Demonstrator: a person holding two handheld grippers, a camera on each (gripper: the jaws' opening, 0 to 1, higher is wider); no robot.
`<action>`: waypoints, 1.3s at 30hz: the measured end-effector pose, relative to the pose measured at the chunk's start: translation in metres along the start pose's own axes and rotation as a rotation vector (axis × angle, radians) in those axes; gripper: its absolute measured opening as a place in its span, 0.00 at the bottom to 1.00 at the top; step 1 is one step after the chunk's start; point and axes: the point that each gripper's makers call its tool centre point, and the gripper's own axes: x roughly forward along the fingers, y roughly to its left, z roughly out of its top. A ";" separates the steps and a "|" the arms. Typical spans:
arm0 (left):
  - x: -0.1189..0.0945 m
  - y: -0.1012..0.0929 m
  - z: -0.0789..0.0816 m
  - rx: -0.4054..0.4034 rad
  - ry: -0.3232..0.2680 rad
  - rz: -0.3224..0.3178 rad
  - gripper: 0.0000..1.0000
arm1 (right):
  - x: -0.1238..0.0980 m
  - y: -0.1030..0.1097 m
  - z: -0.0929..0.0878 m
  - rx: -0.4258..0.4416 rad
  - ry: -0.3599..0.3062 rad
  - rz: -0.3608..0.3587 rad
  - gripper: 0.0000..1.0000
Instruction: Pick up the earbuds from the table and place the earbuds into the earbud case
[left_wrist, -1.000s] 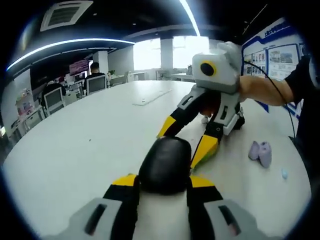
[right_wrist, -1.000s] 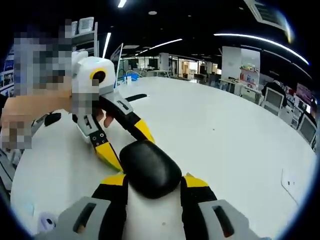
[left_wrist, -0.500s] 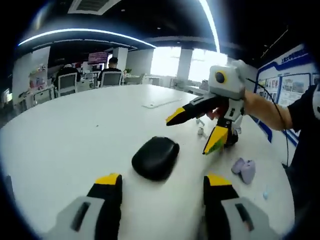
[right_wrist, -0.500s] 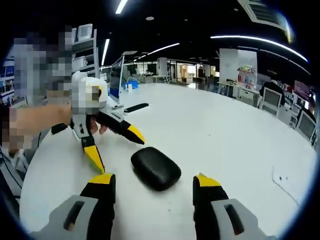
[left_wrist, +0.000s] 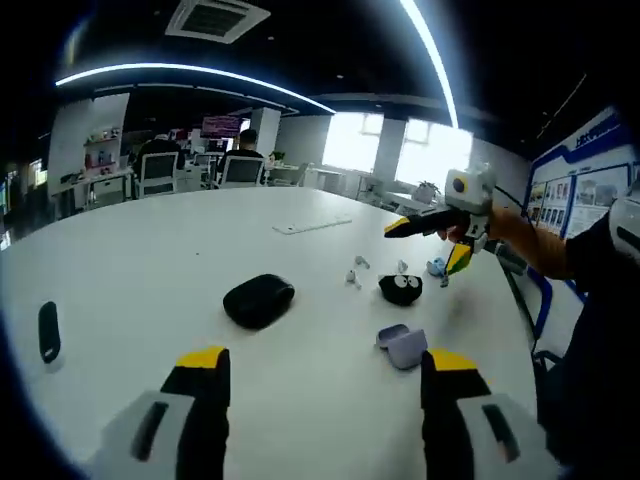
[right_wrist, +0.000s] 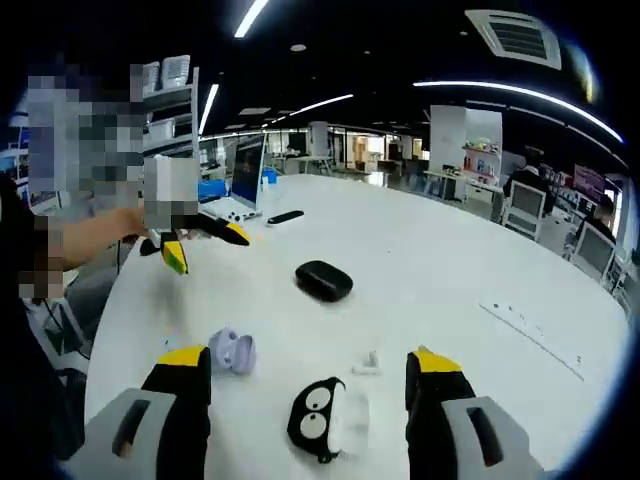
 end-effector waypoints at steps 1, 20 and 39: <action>-0.004 0.000 0.001 -0.002 0.000 0.000 0.79 | -0.004 0.001 -0.001 0.009 -0.006 0.000 0.77; -0.058 -0.113 -0.036 -0.112 -0.058 0.032 0.81 | -0.177 0.015 -0.088 0.106 -0.060 -0.155 0.78; -0.086 -0.136 -0.072 -0.080 -0.009 0.194 0.79 | -0.214 0.034 -0.139 0.069 0.014 -0.189 0.77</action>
